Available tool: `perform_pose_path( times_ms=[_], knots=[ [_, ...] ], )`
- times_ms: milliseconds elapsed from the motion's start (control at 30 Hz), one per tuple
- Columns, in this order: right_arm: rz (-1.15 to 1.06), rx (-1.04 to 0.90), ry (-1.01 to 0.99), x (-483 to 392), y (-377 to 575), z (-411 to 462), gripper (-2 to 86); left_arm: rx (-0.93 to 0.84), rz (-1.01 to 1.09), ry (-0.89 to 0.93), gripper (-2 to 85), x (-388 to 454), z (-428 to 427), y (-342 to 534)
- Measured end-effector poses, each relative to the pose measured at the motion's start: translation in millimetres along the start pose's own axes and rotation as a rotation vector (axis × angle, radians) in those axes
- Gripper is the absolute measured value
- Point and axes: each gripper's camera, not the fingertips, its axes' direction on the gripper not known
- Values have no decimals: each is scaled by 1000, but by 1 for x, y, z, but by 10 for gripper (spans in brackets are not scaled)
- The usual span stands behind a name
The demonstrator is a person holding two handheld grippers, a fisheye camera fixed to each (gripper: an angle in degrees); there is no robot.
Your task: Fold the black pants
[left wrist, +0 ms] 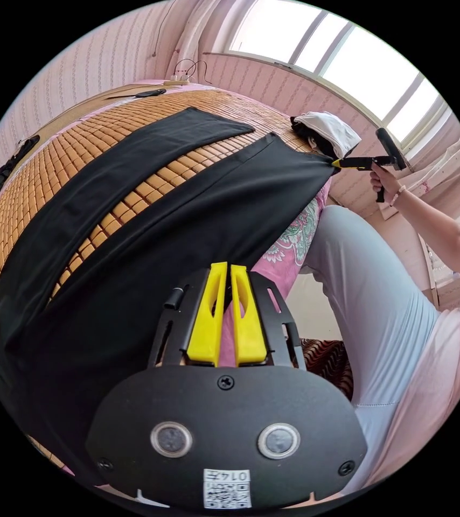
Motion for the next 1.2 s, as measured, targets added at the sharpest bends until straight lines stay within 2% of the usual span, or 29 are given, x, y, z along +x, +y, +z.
perform_pose_path(
  times_ms=[100,267,300,367,433,600,767,867,1000,1100,1200],
  knots=[
    [-10,-49,150,1,-5,9,23,10,-27,20,1,-2,-11,6],
    [153,-39,-25,13,4,29,94,-33,-45,80,15,-4,-28,15],
    [174,-48,-37,14,5,34,91,-37,-36,72,20,-3,-33,18],
    [212,-96,-106,16,8,55,26,-33,-23,57,23,-1,-40,22],
    [195,-82,-158,11,9,62,15,-38,-4,37,11,1,-49,24],
    [138,-33,-69,-5,0,62,5,-84,29,29,-8,7,-74,24],
    [116,-82,-28,-16,-13,89,12,-79,27,113,-2,-1,-92,41],
    [203,-39,-63,-19,-10,98,39,-14,-69,138,29,-14,-122,59],
    [331,21,-121,-20,4,105,105,242,-304,140,56,-47,-206,119],
    [409,-7,-85,-25,14,116,98,381,-563,19,76,-85,-270,190],
    [331,88,37,-66,4,102,44,380,-790,-199,86,-112,-325,267]
  ],
)
